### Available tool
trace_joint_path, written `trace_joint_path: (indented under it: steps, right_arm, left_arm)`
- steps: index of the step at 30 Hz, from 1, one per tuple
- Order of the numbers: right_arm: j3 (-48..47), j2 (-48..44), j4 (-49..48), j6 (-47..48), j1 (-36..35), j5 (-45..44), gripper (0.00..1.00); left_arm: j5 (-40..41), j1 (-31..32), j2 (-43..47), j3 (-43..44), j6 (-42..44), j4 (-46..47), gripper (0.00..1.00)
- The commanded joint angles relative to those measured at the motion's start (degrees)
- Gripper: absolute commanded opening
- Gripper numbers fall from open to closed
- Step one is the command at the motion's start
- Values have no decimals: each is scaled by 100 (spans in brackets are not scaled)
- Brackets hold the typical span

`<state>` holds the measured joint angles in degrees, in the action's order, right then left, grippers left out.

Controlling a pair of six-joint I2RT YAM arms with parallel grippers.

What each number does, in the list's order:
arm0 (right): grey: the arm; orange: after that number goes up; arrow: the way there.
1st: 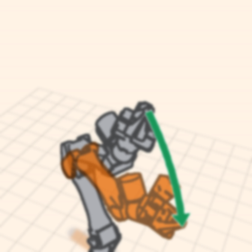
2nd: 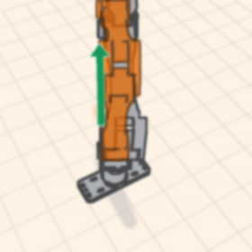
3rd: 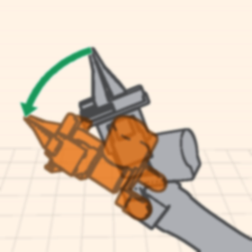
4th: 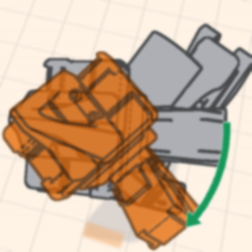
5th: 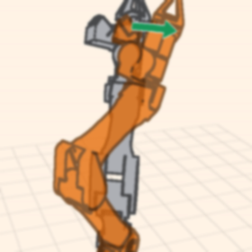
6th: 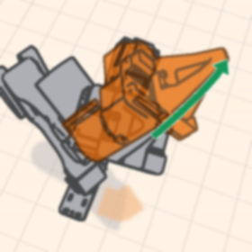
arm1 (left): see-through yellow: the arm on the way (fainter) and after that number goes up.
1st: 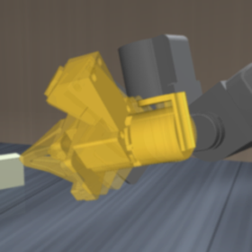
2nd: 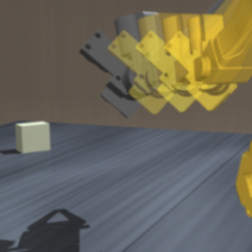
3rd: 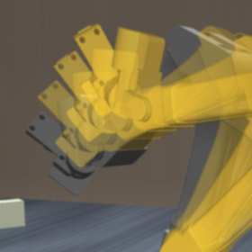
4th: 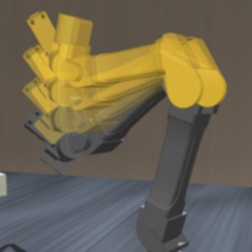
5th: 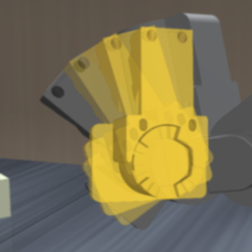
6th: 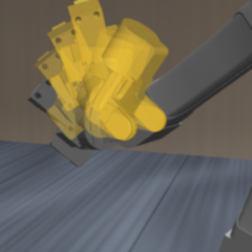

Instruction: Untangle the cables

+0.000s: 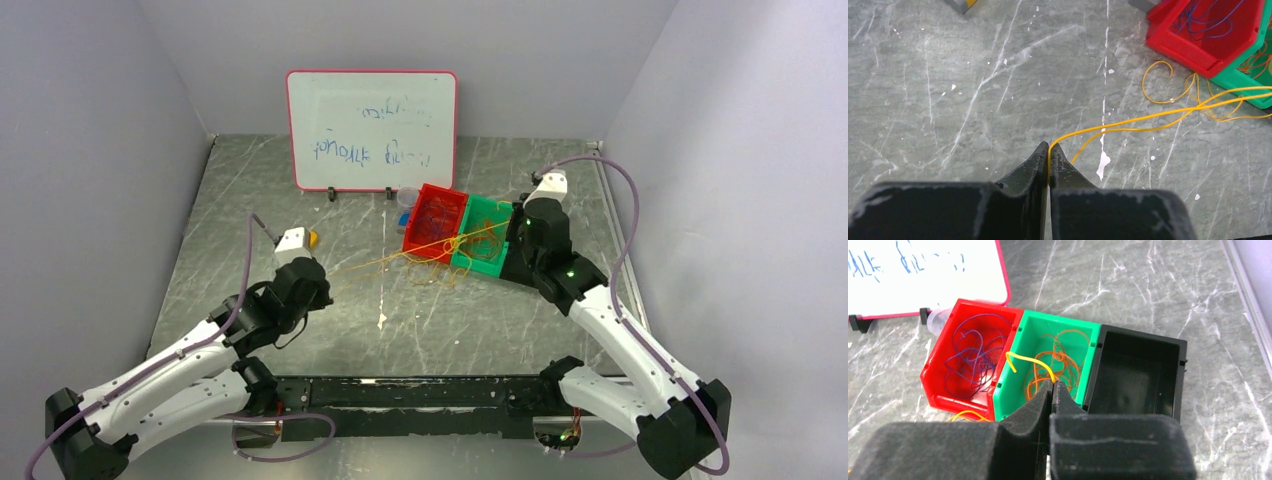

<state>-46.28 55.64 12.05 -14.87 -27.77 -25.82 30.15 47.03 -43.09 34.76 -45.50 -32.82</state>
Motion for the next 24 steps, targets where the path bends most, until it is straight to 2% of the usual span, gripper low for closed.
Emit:
trace_joint_path:
  steps: [1,6,13,17,20,24]
  right_arm:
    - [-285,-202,174,164,221,-48,0]
    - [-539,-406,231,277,254,307,0]
    - [-1024,-669,439,447,250,1126,0]
    - [-1335,-785,708,490,254,1274,0]
    - [-1506,-858,909,518,254,1294,0]
    - [-1715,-905,1128,632,254,1455,0]
  left_arm:
    - [352,-20,106,275,-139,-456,7]
    - [976,-27,237,1342,14,-1227,7]
    - [2382,-25,204,3069,422,-2396,7]
    - [3100,-19,226,3848,592,-2920,7]
    - [3607,-20,229,4422,724,-3202,7]
    - [4069,-18,336,4866,1417,-2997,7]
